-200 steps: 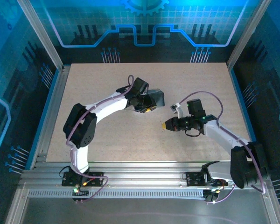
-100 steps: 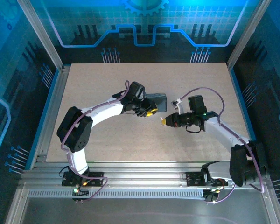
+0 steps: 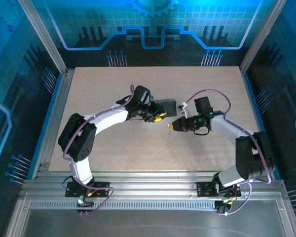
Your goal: Unlock the padlock with the key
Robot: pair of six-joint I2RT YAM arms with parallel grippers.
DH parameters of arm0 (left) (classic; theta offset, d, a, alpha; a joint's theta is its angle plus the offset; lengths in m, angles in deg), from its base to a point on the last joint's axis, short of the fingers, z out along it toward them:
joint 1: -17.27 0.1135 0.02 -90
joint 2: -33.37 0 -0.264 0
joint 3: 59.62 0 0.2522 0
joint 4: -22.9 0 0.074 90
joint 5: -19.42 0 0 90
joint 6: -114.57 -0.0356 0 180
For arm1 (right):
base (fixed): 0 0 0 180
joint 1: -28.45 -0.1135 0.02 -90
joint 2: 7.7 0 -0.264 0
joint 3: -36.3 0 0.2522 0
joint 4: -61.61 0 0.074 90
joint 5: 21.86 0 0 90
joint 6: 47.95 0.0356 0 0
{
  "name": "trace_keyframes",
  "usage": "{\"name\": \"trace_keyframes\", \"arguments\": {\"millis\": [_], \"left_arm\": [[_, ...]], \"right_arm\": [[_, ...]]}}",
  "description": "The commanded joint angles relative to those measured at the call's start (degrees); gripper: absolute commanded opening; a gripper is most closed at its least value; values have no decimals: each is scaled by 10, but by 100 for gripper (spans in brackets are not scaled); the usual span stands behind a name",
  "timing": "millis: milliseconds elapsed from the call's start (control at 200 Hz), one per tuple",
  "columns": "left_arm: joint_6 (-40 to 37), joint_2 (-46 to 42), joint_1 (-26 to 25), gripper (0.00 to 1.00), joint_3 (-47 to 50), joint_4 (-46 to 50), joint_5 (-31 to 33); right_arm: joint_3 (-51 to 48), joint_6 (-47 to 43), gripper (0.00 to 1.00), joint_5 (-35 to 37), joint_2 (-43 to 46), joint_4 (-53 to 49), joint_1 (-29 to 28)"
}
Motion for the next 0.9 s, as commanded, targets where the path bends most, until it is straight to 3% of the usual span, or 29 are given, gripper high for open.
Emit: {"name": "trace_keyframes", "arguments": {"millis": [0, 295, 895], "left_arm": [[1, -20, 2, 3, -5, -9, -32], [-5, -19, 6, 2, -12, -6, -39], [-13, -17, 10, 2, -14, -7, -50]], "right_arm": [[40, -30, 0, -26, -21, -10, 10], [73, -53, 0, -19, -74, -29, 14], [75, -53, 0, -48, -95, -8, 24]]}}
